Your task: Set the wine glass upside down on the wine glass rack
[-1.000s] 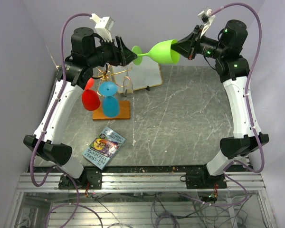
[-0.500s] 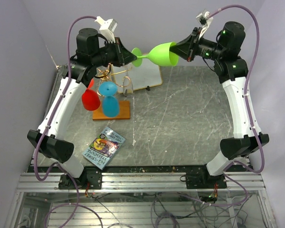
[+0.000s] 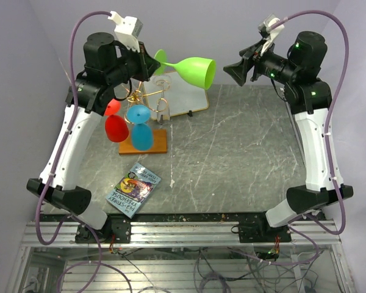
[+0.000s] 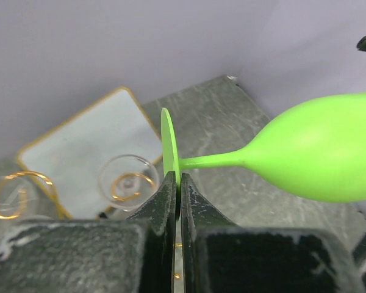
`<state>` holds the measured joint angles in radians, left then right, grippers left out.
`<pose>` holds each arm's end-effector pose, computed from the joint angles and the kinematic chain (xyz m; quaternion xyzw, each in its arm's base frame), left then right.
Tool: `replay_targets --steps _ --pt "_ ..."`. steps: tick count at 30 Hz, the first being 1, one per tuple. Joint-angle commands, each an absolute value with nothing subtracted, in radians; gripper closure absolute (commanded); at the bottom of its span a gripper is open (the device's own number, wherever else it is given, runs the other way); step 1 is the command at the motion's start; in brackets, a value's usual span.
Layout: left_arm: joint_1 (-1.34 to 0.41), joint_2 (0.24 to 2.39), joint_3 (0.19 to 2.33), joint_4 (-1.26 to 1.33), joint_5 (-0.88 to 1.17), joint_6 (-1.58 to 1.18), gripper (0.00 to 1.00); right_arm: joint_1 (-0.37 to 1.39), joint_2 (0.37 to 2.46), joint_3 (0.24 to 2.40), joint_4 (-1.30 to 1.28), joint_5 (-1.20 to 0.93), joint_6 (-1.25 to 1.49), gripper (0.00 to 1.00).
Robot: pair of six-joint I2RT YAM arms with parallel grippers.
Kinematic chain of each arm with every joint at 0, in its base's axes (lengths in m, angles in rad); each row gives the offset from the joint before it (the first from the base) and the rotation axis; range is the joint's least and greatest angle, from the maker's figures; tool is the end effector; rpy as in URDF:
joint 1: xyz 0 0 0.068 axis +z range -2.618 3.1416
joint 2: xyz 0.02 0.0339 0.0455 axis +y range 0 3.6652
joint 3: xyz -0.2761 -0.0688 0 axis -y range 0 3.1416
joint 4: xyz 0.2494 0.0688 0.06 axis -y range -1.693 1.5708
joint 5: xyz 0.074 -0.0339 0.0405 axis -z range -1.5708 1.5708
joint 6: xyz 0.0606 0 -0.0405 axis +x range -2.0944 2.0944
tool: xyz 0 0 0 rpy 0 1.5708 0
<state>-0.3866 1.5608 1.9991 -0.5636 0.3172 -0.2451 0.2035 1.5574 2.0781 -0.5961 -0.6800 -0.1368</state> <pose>0.3153 -0.1488 0.5333 0.1566 0.7313 -0.3155 0.5840 0.3092 0.1027 0.5566 -0.3405 0.6429 0.2658 0.6325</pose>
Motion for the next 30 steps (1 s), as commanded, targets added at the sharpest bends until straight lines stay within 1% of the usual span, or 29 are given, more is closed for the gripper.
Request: replay_targets --steps 1,6,10,16,21,27,30 --pt "-0.432 1.515 2.076 -0.606 0.159 -0.023 0.93 0.202 1.51 2.122 -0.673 -0.411 -0.259 0.24" --pt "-0.555 1.506 2.064 -0.618 0.005 0.201 0.93 0.197 1.483 2.126 -0.688 -0.266 -0.312 0.24" --pt "-0.636 1.51 2.047 -0.606 -0.117 0.356 0.93 0.174 1.469 2.125 -0.691 -0.222 -0.322 0.23" --pt "-0.749 1.531 2.004 -0.6 -0.28 0.588 0.93 0.134 1.459 2.112 -0.688 -0.249 -0.309 0.22" --pt "-0.818 1.554 1.951 -0.598 -0.378 0.707 0.93 0.115 1.46 2.096 -0.683 -0.297 -0.288 0.21" --pt "-0.845 1.561 1.867 -0.581 -0.471 0.82 0.93 0.104 1.459 2.082 -0.678 -0.33 -0.279 0.21" --pt "-0.845 1.558 1.847 -0.585 -0.48 0.837 0.93 0.1 1.46 2.076 -0.676 -0.342 -0.275 0.21"
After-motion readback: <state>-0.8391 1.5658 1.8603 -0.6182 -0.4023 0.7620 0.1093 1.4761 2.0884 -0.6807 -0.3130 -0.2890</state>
